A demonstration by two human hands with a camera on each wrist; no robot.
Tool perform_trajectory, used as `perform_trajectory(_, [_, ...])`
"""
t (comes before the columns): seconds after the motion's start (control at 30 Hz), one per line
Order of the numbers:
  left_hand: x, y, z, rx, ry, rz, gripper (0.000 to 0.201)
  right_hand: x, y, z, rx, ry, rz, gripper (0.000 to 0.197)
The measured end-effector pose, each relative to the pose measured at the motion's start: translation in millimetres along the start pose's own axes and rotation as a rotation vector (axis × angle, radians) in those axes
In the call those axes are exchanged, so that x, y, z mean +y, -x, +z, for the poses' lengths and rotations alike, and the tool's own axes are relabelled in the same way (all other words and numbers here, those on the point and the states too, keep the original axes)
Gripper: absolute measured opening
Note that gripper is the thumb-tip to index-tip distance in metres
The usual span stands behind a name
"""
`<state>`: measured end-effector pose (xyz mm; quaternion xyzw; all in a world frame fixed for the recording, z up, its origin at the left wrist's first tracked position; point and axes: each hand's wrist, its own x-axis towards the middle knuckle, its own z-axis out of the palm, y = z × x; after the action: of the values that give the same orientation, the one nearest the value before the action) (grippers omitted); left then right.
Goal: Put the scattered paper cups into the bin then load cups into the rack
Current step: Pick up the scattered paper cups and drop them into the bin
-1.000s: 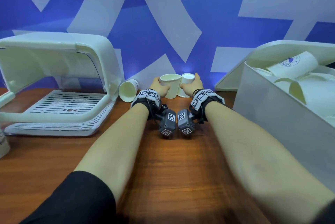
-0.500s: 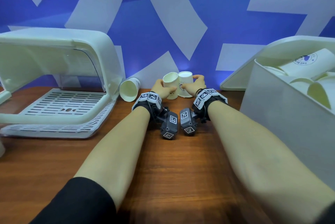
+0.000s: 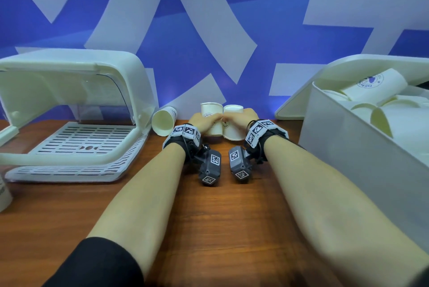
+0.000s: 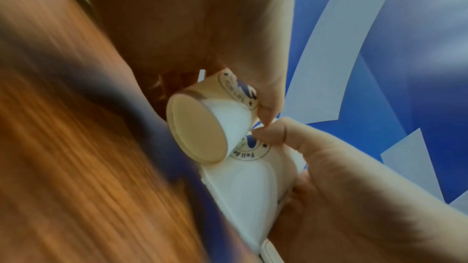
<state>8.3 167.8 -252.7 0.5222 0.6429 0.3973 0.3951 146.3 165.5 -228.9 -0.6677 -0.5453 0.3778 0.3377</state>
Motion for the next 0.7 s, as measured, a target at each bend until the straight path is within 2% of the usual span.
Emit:
perform_trajectory(0.1, [4.0, 7.8, -2.7, 0.013, 0.022, -0.012, 0.056, -7.5, 16.9, -4.5, -0.016, -0.029, -0.029, 0.046])
perform_trajectory(0.2, [12.1, 19.1, -5.4, 0.025, 0.025, -0.003, 0.056, -13.8, 30.4, -7.7, -0.004, -0.060, -0.047, 0.053])
perform_trajectory(0.4, [37.0, 56.6, -17.9, 0.050, -0.020, 0.100, 0.066, -32.2, 67.3, -21.2, 0.032, -0.076, -0.096, 0.060])
perform_trajectory(0.47, [43.7, 67.0, -22.8, 0.074, 0.054, 0.121, 0.063, -40.4, 82.7, -28.8, 0.065, -0.069, -0.129, 0.058])
perform_trajectory(0.57, [55.6, 80.7, -27.4, 0.092, 0.055, 0.202, 0.071, -51.8, 100.7, -40.2, 0.098, -0.042, -0.193, 0.051])
perform_trajectory(0.7, [76.2, 109.2, -31.7, 0.135, 0.074, 0.294, 0.063, -64.8, 127.4, -55.9, 0.157, -0.025, -0.272, 0.055])
